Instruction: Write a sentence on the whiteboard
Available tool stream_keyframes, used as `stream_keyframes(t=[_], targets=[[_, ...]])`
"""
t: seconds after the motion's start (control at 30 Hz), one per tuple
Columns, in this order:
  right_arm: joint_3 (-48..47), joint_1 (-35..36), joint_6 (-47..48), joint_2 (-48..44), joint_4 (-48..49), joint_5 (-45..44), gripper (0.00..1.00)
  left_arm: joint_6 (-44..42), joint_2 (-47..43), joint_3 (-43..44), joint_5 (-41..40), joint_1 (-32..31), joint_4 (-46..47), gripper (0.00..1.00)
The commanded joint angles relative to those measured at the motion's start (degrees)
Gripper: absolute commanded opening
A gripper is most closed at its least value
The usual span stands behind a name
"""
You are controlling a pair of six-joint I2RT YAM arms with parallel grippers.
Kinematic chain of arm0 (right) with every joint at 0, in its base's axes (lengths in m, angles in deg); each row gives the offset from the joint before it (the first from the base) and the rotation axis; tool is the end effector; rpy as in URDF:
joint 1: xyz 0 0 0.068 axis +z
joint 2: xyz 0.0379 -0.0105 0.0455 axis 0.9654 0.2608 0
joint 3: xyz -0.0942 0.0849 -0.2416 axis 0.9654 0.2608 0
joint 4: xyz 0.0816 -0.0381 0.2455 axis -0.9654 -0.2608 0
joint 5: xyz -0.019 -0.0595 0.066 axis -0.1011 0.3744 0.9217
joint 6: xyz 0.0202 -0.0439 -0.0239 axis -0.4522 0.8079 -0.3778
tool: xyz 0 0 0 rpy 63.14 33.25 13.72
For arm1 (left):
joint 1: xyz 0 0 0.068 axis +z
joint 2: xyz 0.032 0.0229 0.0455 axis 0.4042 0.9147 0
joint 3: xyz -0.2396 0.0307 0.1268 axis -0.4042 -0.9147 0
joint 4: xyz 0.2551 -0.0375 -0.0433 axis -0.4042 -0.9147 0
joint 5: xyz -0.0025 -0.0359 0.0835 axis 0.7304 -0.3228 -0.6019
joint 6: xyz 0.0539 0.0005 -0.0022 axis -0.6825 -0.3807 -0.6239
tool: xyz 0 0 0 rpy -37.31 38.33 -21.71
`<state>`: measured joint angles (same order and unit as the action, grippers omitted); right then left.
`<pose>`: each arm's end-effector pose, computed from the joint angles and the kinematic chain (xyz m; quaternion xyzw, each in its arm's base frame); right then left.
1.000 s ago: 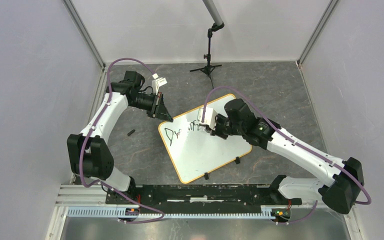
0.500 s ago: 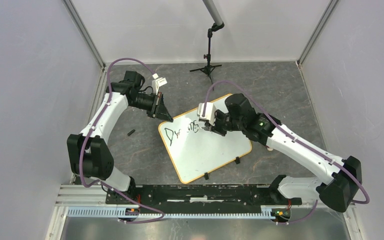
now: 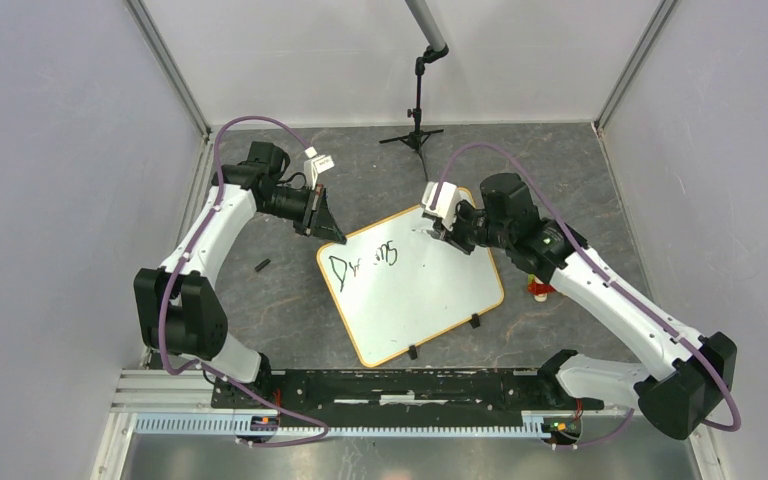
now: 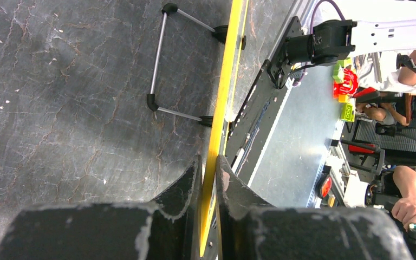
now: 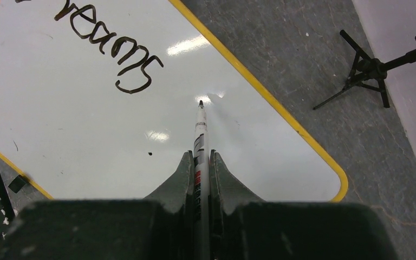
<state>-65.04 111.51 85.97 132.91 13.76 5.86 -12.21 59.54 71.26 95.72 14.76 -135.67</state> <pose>0.1992 0.1625 0.3388 -0.5208 0.6888 0.1839 0.4696 0.2861 -0.0759 0.2972 0.2534 0.8322 -0.4642 0.1668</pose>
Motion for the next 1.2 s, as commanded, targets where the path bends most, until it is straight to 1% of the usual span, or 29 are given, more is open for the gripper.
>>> stream_keyframes(t=[0.0, 0.13, 0.27, 0.53, 0.77, 0.93, 1.17], targets=[[-0.23, -0.06, 0.28, -0.36, 1.26, 1.36, 0.00, -1.79, 0.26, 1.01, -1.47, -1.16, 0.16, 0.02], [-0.36, 0.06, -0.34, 0.40, 1.30, 4.39, 0.00, -1.82, 0.35, 1.01, -1.47, -1.20, 0.16, 0.02], [-0.39, 0.19, -0.35, 1.37, 1.12, 4.71, 0.00, -1.81, 0.32, 1.01, -1.63, -1.20, 0.13, 0.02], [0.27, 0.47, -0.30, 2.39, 2.45, 3.55, 0.00, -1.71, 0.28, 1.01, -1.64, -1.20, 0.12, 0.02], [1.03, 0.42, -0.57, 3.52, 2.91, 0.49, 0.00, -1.60, 0.52, 1.01, -1.77, -1.20, 0.15, 0.02], [2.57, 0.47, -0.75, 2.80, 2.67, -0.71, 0.00, -1.65, 0.58, 0.92, -1.91, -1.20, 0.16, 0.02], [4.87, 0.47, -0.81, 0.68, 0.89, 0.80, 0.00, -1.64, 0.72, 1.18, -1.86, -1.20, 0.11, 0.02]])
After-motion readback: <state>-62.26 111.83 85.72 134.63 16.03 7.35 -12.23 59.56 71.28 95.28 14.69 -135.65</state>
